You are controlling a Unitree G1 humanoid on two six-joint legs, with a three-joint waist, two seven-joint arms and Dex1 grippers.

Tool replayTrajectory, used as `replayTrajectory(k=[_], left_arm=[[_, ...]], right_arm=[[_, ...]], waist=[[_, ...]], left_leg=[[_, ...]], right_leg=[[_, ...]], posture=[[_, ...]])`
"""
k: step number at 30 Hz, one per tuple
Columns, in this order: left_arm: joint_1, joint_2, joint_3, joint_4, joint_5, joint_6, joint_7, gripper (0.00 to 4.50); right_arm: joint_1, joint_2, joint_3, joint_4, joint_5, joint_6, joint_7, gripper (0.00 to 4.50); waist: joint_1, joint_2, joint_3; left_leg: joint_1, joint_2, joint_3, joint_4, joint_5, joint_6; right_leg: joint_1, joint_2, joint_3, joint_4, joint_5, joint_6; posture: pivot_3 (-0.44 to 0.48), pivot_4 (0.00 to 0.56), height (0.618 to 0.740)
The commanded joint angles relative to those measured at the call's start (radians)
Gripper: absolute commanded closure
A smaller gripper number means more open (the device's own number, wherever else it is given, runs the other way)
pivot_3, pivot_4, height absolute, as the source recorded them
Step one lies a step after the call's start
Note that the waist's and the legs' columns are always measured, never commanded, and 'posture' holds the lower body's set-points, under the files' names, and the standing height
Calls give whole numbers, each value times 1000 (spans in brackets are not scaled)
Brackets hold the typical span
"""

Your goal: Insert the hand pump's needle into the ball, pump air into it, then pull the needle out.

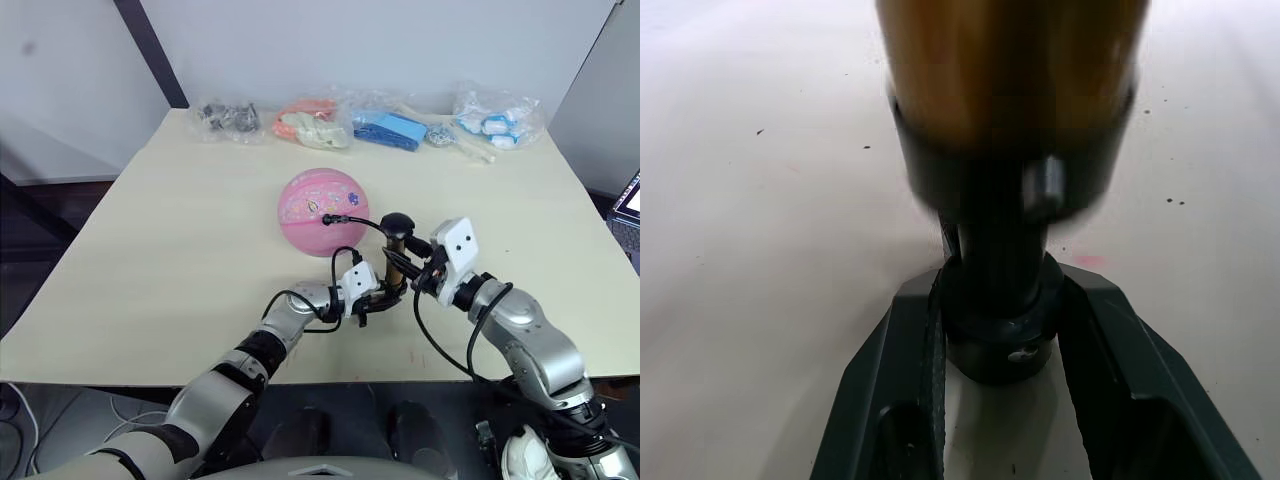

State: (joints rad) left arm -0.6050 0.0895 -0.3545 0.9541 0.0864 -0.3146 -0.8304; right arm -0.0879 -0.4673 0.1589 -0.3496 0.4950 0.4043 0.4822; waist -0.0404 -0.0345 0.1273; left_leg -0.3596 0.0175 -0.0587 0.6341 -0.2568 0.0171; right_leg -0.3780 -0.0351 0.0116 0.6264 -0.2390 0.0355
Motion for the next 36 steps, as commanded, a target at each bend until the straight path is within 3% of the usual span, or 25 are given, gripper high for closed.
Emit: replayTrajectory(k=[1,7,12,20,27,30,36], left_arm=[[49,46,-16,72,55,65,0,3384],[52,44,-17,70,55,65,-3,3384],[54,43,-17,68,54,63,-3,3384],[65,47,-18,59,56,67,-6,3384],[63,41,-21,65,55,65,-6,3384],[60,40,-21,70,55,64,-6,3384],[61,37,-24,67,55,64,-7,3384]], right_arm=[[94,16,117,174,-77,39,53,3442],[74,29,77,156,-96,40,75,3442],[13,16,-42,-14,13,145,45,3442],[-164,-74,-290,-322,316,431,-70,3442],[-377,-145,-461,-362,622,570,-260,3442],[-398,-164,-455,-366,685,584,-311,3442],[-205,-135,-274,-351,503,521,-245,3442]], waist=[[0,0,-1],[0,2,-4],[0,4,-2],[6,13,17],[9,11,19],[10,12,21],[12,10,19]], left_leg=[[0,1,0,0,0,0],[0,2,-2,-2,0,0],[-1,2,-2,-2,0,0],[-10,-5,-1,-1,0,0],[-17,-7,-2,0,0,0],[-21,-7,-2,1,1,0],[-21,-9,-1,1,1,1]], right_leg=[[0,0,-1,0,-1,-1],[0,4,-4,0,-1,-2],[0,3,-3,0,-1,-2],[-8,2,-2,0,2,3],[-14,0,-3,0,2,4],[-17,0,-3,0,3,4],[-18,1,-2,0,3,5]], posture=[[0,150,740],[0,150,740],[0,150,740],[0,150,740],[0,150,740],[0,150,740],[0,150,740]])
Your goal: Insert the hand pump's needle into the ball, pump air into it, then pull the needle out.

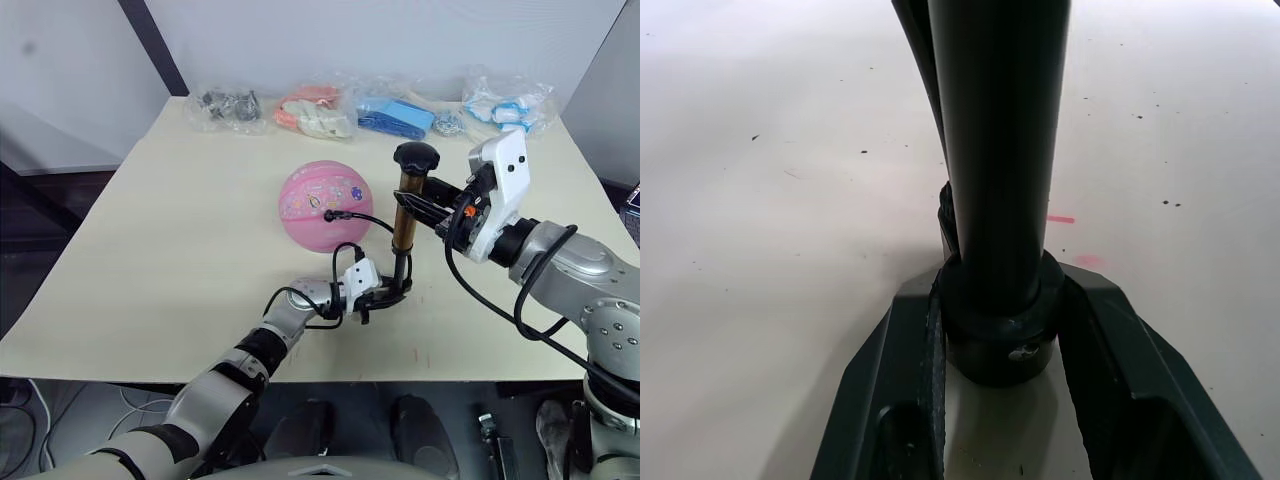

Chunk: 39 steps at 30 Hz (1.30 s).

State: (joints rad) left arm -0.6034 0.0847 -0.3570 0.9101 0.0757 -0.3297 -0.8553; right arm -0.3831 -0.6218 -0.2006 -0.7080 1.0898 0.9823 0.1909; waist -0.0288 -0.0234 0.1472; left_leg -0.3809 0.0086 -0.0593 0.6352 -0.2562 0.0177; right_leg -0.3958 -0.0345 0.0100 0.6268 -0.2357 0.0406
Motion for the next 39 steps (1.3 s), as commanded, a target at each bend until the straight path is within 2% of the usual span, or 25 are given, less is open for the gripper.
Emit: replayTrajectory(k=[1,5,10,12,17,20,25,30,33,39], left_arm=[[58,41,-22,111,65,80,19,3384],[57,41,-21,110,63,82,22,3384],[70,54,-21,94,62,85,19,3384],[71,54,-21,92,62,87,19,3384],[71,53,-22,89,61,91,20,3384],[73,53,-22,86,61,91,21,3384],[78,53,-23,88,62,89,23,3384],[82,45,-29,96,66,84,27,3384],[76,38,-30,106,68,82,29,3384],[72,37,-30,117,69,74,27,3384]], right_arm=[[131,16,125,23,-143,-85,72,3442],[238,35,216,98,-290,-199,149,3442],[327,104,367,276,-476,-341,237,3442],[341,133,394,336,-517,-378,263,3442],[366,178,435,458,-609,-441,321,3442],[375,188,435,478,-640,-459,343,3442],[332,174,298,301,-522,-382,326,3442],[176,87,56,77,-243,-215,261,3442],[82,28,-42,32,-86,-138,202,3442],[-43,-70,-138,27,143,-76,86,3442]], waist=[[0,-3,-3],[-4,-5,-8],[-10,-9,-18],[-11,-11,-22],[-12,-10,-21],[-12,-10,-21],[-10,-7,-20],[-5,-4,-9],[-4,3,0],[10,1,1]], left_leg=[[1,0,0,0,0,0],[2,1,0,0,0,0],[5,2,0,0,0,0],[6,2,0,0,0,0],[20,7,0,-3,-1,0],[20,10,-1,-4,-1,0],[19,10,-2,-4,-1,-1],[15,6,0,-4,-1,-1],[9,2,-1,-3,-1,-1],[0,0,-2,0,0,-1]], right_leg=[[1,0,0,0,0,0],[2,1,0,0,0,0],[4,3,0,0,0,0],[4,3,0,0,0,0],[16,2,0,0,-5,-7],[16,1,-1,0,-5,-8],[16,4,-3,0,-5,-8],[13,1,-2,0,-4,-6],[9,-1,-2,0,-2,-1],[1,0,-3,0,-1,-1]], posture=[[0,150,740],[0,150,740],[0,150,740],[0,150,740],[0,150,740],[0,150,740],[0,150,740],[0,150,740],[0,150,740],[0,150,740]])
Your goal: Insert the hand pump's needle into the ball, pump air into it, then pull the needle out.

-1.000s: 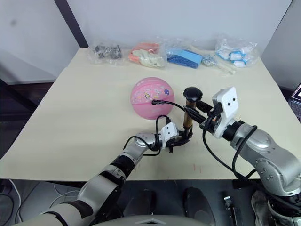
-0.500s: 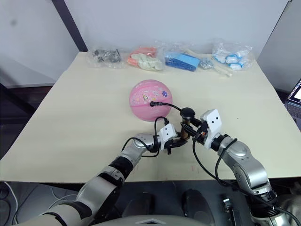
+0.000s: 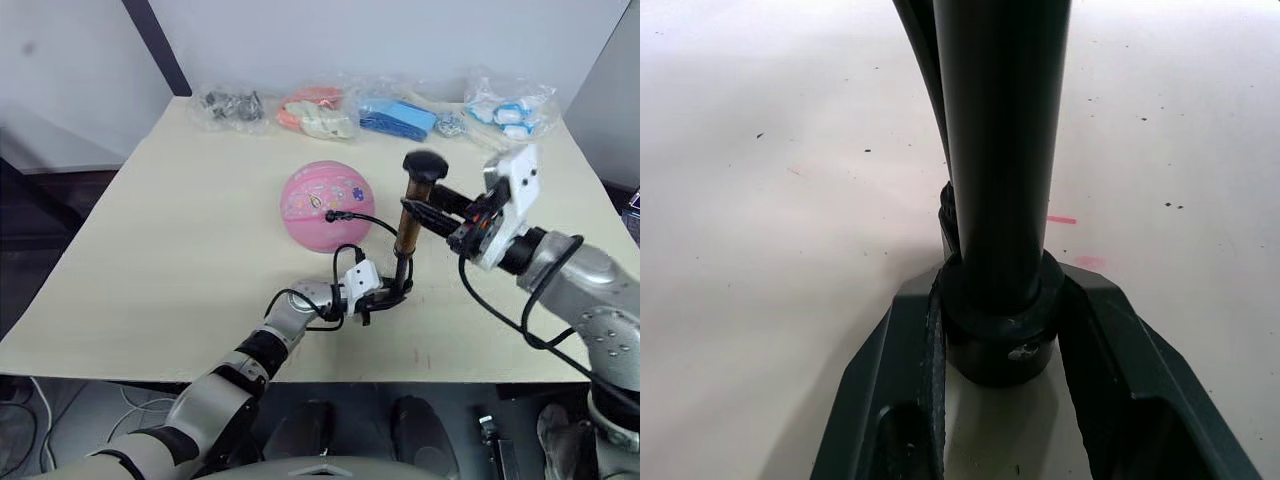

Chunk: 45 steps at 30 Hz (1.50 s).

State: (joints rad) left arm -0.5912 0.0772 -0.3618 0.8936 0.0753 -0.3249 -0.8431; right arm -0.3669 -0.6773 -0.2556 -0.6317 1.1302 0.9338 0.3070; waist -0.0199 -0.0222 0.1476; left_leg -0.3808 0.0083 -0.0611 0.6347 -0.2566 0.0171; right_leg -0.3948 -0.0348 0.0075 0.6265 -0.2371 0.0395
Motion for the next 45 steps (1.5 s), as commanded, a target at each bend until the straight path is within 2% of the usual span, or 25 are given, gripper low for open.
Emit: replayTrajectory(k=[1,5,7,10,17,19,23,25,30,32,38,42,45], left_arm=[[60,45,-25,134,69,69,14,3384],[64,46,-26,132,69,67,12,3384],[65,46,-26,130,69,68,12,3384],[66,50,-25,130,68,67,11,3384],[67,58,-22,125,64,68,11,3384],[69,58,-22,121,63,71,12,3384],[77,60,-23,106,60,78,11,3384],[80,63,-23,102,60,80,12,3384],[80,65,-22,105,62,79,15,3384],[77,62,-22,109,63,79,17,3384],[60,49,-21,126,64,79,20,3384],[61,48,-20,125,62,78,16,3384],[61,50,-19,127,62,76,13,3384]], right_arm=[[-74,-26,-85,-46,122,-26,-46,3442],[-9,-62,26,-60,10,-17,-19,3442],[28,-51,62,-57,-34,-31,-5,3442],[145,-5,207,12,-202,-112,47,3442],[299,117,460,287,-512,-310,170,3442],[322,150,503,372,-582,-363,200,3442],[349,209,537,491,-667,-437,245,3442],[350,220,523,469,-675,-442,258,3442],[312,191,413,290,-593,-390,265,3442],[279,175,351,218,-534,-343,256,3442],[100,66,86,14,-228,-138,179,3442],[-2,-17,-47,-21,1,-43,96,3442],[-48,-81,-96,-35,156,-14,51,3442]], waist=[[2,0,1],[4,1,3],[4,1,2],[3,-5,-4],[-9,-14,-17],[-17,-14,-19],[-21,-13,-24],[-21,-13,-26],[-19,-12,-27],[-17,-6,-23],[-9,1,-5],[-2,-2,1],[2,-3,4]], left_leg=[[-1,0,0,0,0,0],[-1,0,1,0,0,0],[-1,0,2,0,0,0],[0,1,2,0,0,0],[8,4,1,0,0,0],[19,5,1,-3,0,0],[22,12,1,-4,-1,0],[22,13,0,-4,-1,0],[22,13,-1,-5,-1,0],[21,12,-1,-5,-1,-1],[15,3,-1,-4,-1,-1],[13,2,-1,-2,-1,-1],[11,3,-1,-2,-1,-1]], right_leg=[[-1,0,0,0,0,0],[-2,0,1,0,0,0],[-2,0,1,0,0,0],[0,2,0,0,0,0],[6,4,1,1,-1,-2],[16,3,1,0,-4,-6],[18,2,0,0,-5,-7],[19,3,-1,0,-5,-8],[17,4,-2,0,-5,-8],[16,4,-2,0,-5,-7],[13,1,-2,0,-3,-4],[12,0,-2,0,-2,-3],[10,0,-2,-1,-2,-3]], posture=[[0,150,740],[0,150,740],[0,150,740],[0,150,740],[0,150,740],[0,150,740],[0,150,740],[0,150,740],[0,150,740],[0,150,740],[0,150,740],[0,150,740],[0,150,740]])
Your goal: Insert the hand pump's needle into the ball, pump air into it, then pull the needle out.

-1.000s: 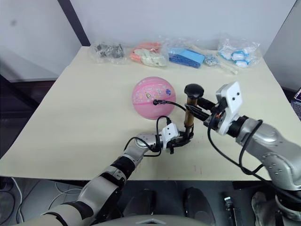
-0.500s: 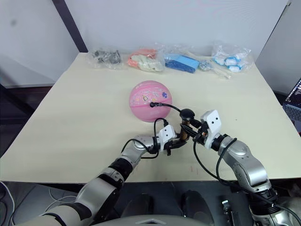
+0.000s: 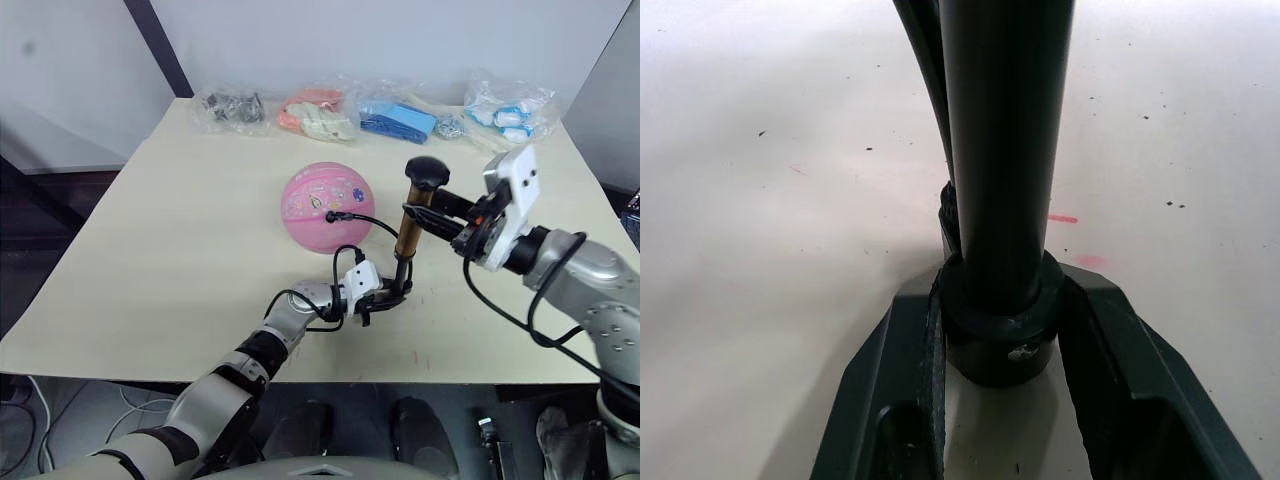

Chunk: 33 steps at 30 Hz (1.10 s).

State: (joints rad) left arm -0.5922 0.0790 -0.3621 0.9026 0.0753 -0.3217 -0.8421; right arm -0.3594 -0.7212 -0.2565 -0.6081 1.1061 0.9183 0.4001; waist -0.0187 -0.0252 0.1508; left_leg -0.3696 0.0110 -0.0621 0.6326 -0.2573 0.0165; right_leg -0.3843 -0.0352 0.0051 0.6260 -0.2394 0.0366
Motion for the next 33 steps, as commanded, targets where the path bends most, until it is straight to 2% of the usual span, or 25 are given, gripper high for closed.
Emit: replayTrajectory(k=[1,2,5,14,20,23,29,33], left_arm=[[62,48,-19,119,63,72,12,3384],[61,48,-18,120,63,72,12,3384],[60,46,-18,120,63,71,11,3384],[60,46,-17,109,60,78,13,3384],[77,57,-15,87,56,87,12,3384],[81,60,-15,82,55,90,12,3384],[74,60,-13,88,55,91,16,3384],[69,58,-12,94,55,91,18,3384]], right_arm=[[-63,-50,-92,-59,200,5,-55,3442],[-66,-60,-87,-58,213,6,-67,3442],[-23,-53,23,-62,86,2,-57,3442],[184,59,264,67,-258,-178,74,3442],[304,162,448,309,-529,-352,141,3442],[323,200,481,395,-601,-410,170,3442],[338,257,512,516,-688,-481,212,3442],[333,258,485,463,-688,-471,226,3442]], waist=[[2,0,1],[2,1,0],[4,1,0],[0,-6,-12],[-4,-11,-22],[-13,-11,-23],[-20,-8,-29],[-20,-7,-31]], left_leg=[[-2,0,0,0,0,0],[-4,0,0,0,0,0],[-12,-2,1,2,0,0],[-8,-1,2,2,0,0],[-3,2,2,2,0,0],[9,3,1,-1,0,0],[11,10,1,-1,0,0],[11,9,1,-1,0,0]], right_leg=[[-1,0,0,0,0,0],[-3,0,0,0,0,0],[-11,1,0,1,2,2],[-8,2,1,1,1,2],[-4,6,1,1,1,0],[7,4,2,1,-3,-5],[7,6,1,1,-3,-5],[7,9,1,1,-3,-5]], posture=[[0,150,740],[0,150,740],[0,150,740],[0,150,740],[0,150,740],[0,150,740],[0,150,740],[0,150,740]])
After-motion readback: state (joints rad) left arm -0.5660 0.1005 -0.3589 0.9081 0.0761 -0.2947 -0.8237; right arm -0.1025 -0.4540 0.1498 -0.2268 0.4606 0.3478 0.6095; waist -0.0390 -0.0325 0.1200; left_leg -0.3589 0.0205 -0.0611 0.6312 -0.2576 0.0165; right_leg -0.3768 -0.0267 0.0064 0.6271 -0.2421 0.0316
